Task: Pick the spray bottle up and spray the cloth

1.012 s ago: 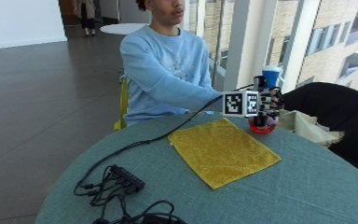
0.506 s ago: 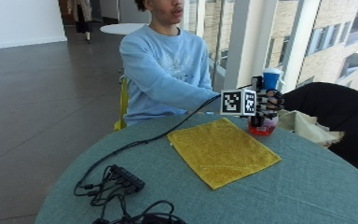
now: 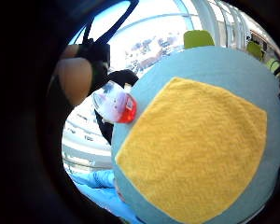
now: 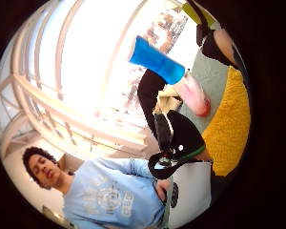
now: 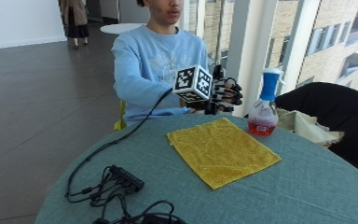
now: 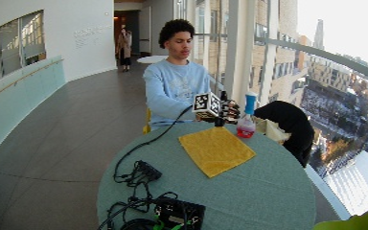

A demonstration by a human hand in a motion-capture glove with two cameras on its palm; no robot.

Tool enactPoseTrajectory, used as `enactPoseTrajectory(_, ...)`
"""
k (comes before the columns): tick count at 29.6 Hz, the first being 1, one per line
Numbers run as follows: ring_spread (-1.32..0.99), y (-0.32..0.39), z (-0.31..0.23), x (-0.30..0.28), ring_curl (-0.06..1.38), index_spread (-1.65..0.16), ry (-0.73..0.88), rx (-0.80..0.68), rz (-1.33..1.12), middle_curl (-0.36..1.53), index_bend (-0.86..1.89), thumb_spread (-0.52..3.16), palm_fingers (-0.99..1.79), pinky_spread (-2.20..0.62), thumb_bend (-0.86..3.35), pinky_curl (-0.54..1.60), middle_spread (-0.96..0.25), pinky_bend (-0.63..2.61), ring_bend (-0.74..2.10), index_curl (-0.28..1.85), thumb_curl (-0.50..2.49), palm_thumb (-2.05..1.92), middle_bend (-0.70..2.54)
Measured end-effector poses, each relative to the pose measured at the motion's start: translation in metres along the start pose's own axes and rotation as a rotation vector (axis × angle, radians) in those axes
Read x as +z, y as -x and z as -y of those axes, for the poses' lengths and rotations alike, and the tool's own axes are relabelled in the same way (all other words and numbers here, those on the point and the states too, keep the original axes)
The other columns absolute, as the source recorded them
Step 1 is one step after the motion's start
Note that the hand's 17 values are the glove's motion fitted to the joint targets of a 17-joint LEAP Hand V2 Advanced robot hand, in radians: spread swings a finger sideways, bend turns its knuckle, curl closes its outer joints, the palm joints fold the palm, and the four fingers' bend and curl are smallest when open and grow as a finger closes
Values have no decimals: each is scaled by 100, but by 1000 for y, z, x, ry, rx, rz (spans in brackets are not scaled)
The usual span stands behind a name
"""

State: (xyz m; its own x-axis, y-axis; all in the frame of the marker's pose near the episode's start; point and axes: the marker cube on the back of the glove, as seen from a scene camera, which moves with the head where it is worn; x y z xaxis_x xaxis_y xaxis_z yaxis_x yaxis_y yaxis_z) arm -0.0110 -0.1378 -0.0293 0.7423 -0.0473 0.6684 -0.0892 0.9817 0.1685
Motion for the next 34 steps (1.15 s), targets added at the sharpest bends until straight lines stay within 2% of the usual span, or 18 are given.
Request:
enactPoseTrajectory(9,-6,-9,-107,-83,35,-28,-26,76,-191,44,16,111,88,14,-2,36,-8,19,29,32,42,75,24)
enactPoseTrajectory(20,-4,-32,-221,-121,35,-28,-20,93,-511,45,17,111,87,17,-2,33,-8,15,22,35,40,73,25)
enactPoseTrajectory(25,-4,-39,-241,-135,35,-28,-22,113,-546,44,18,111,88,18,-2,31,-8,15,21,36,39,73,25)
enactPoseTrajectory(34,-4,-41,-246,-146,35,-29,-19,114,-570,44,17,112,89,18,-2,29,-8,15,21,37,38,73,25)
